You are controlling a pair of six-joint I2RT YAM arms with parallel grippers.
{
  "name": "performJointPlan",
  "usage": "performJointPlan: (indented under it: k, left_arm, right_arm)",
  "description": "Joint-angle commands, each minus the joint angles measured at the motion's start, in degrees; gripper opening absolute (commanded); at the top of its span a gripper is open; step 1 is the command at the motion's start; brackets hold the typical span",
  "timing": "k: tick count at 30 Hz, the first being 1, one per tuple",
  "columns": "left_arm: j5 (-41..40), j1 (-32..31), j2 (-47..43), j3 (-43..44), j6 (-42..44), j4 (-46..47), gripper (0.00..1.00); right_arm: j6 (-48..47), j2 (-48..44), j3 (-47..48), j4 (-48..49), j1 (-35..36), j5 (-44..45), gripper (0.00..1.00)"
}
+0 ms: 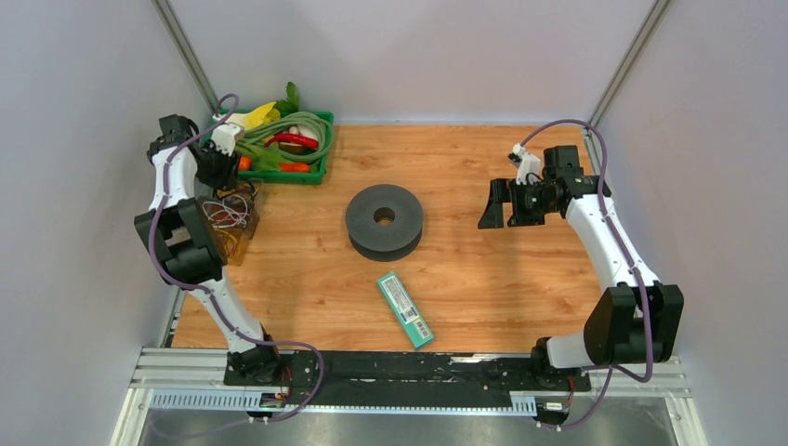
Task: Wrap the cables
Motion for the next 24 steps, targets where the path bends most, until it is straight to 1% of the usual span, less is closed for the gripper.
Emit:
performJointPlan:
  k: [1,4,8,12,16,24]
  left_arm:
    - [-1.42,-0.83,0.93,2.60,8.00,-1.35,0.49]
    - [-1.59,-1.71,1.28,2.16,10.19,-1.87,0.48]
    - [-3.88,-3.29,1.54,1.01,12.66,-0.65,0.47]
    - [-6.16,-4.52,2.77,1.63,14.59,-0.47,0.47]
    - [-6.95,-5.05,3.82,2.77,14.42,0.41,0.47]
    - [-8.45,-6.02,5.76,4.09,16.26,-1.78,0.48]
  right_arm:
    - [0.38,0.54,1.74,0.64,0.02,-1.52,1.00]
    - [0.38,0.81,1.83,0.46,0.02,-1.87,1.00]
    - [0.30,0.81,1.74,0.46,0.02,-1.61,1.00]
    - [0.38,0.81,1.74,0.46,0.02,-1.69,1.00]
    - [0.30,0.90,1.91,0.29,0.11,-1.78,1.00]
    - [0.03,0.98,1.56,0.20,0.02,-1.78,1.00]
